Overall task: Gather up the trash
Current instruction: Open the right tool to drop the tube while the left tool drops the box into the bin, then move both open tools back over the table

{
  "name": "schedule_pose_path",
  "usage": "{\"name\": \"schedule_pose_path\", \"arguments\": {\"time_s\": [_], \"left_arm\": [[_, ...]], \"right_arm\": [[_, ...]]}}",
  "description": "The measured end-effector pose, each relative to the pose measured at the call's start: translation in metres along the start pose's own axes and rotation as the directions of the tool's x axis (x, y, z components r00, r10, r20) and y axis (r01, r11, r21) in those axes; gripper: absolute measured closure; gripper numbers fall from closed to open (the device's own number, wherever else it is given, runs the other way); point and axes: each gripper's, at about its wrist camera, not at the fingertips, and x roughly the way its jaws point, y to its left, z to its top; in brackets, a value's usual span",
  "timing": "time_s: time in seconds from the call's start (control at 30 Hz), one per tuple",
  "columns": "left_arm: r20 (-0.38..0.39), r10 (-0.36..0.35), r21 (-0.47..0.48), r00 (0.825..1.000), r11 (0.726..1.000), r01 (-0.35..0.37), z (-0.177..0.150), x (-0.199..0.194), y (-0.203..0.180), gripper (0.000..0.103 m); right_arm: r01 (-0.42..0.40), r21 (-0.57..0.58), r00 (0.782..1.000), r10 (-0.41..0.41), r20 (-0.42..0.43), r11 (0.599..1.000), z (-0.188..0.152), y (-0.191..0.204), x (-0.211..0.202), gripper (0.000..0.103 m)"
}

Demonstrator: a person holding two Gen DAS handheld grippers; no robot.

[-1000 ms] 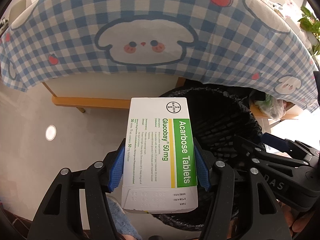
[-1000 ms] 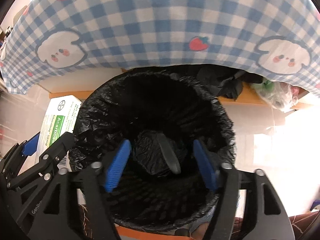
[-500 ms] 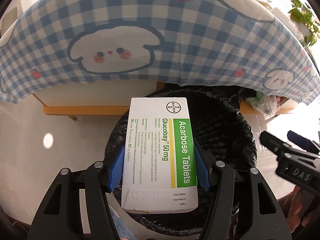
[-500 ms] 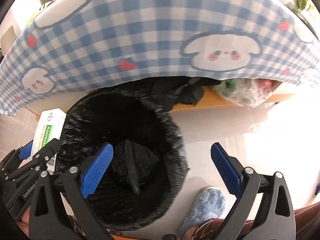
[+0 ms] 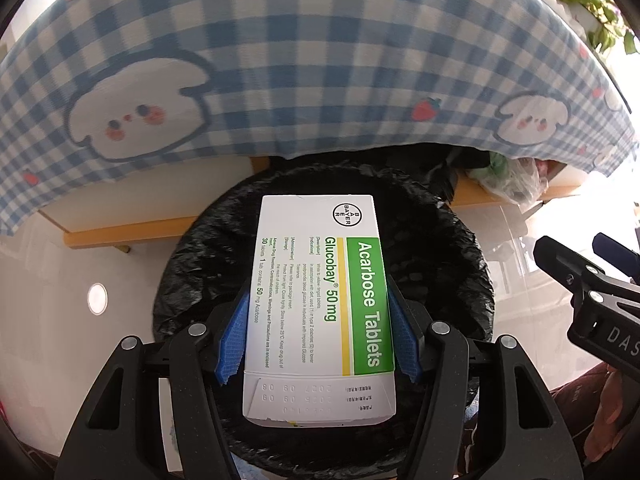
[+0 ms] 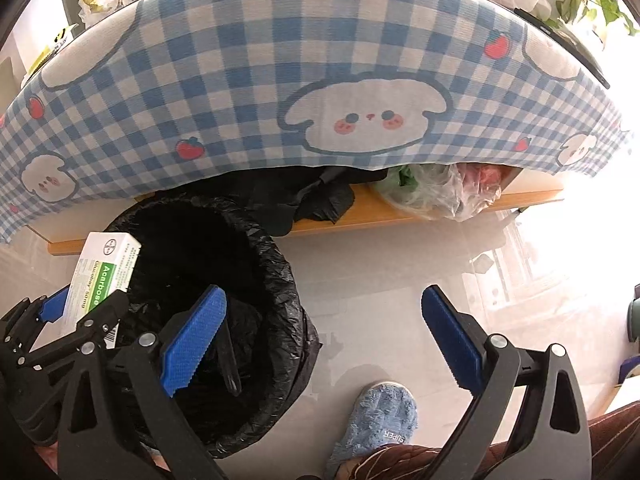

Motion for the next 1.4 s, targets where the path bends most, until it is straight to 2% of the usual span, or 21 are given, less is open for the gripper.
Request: {"name": "schedule_pose_path", "arguments": {"time_s": [0.1,0.2,0.27,0.33,0.43,0.63,0.83,1.03,1.4], "left_arm": [[-0.001,-0.011,0.014,1.000,1.000,0.011,0.002,0.002,-0.007,0.043],[0.004,0.011,0.023,1.000,1.000,-0.011,0.004,0.005,-0.011,0.039],[0.011,0.022,0.019,1.000,1.000,-0.022,0.006,0.006,-0.012,0.028],[0.023,0.031,0.015,0.999,0.999,-0.032,0.007,0.001,-0.007,0.027],[0.044,0.049,0.011,0.998,0.999,-0.049,0.009,-0.008,-0.003,0.016],[0.111,0.084,-0.029,0.990,0.996,-0.081,0.018,-0.036,0.008,0.007],[0.161,0.091,-0.053,0.983,0.995,-0.083,0.028,-0.067,0.018,0.006],[0.158,0.061,-0.078,0.986,0.996,-0.049,0.035,-0.090,0.024,0.006],[0.193,0.087,-0.112,0.977,0.991,-0.066,0.043,-0.133,0.037,0.006]], "right_arm": [[0.005,0.009,1.000,-0.005,-0.001,1.000,0.000,-0.003,0.001,0.009],[0.007,0.023,1.000,-0.006,-0.003,1.000,0.001,-0.006,0.005,0.009],[0.001,0.025,1.000,-0.001,-0.004,1.000,0.002,-0.005,0.004,0.009],[-0.003,0.022,1.000,0.003,-0.003,1.000,0.003,-0.003,0.003,0.009],[-0.014,0.027,1.000,0.014,0.008,1.000,0.007,-0.002,-0.001,0.009],[-0.029,0.030,0.998,0.028,0.054,0.999,0.015,0.002,-0.016,0.009],[-0.045,0.040,0.993,0.041,0.107,0.998,0.027,0.001,-0.036,0.009],[-0.043,0.014,0.985,0.040,0.169,0.999,0.035,0.004,-0.062,0.009],[-0.082,0.009,0.968,0.077,0.240,0.997,0.053,0.000,-0.106,0.009]]}}
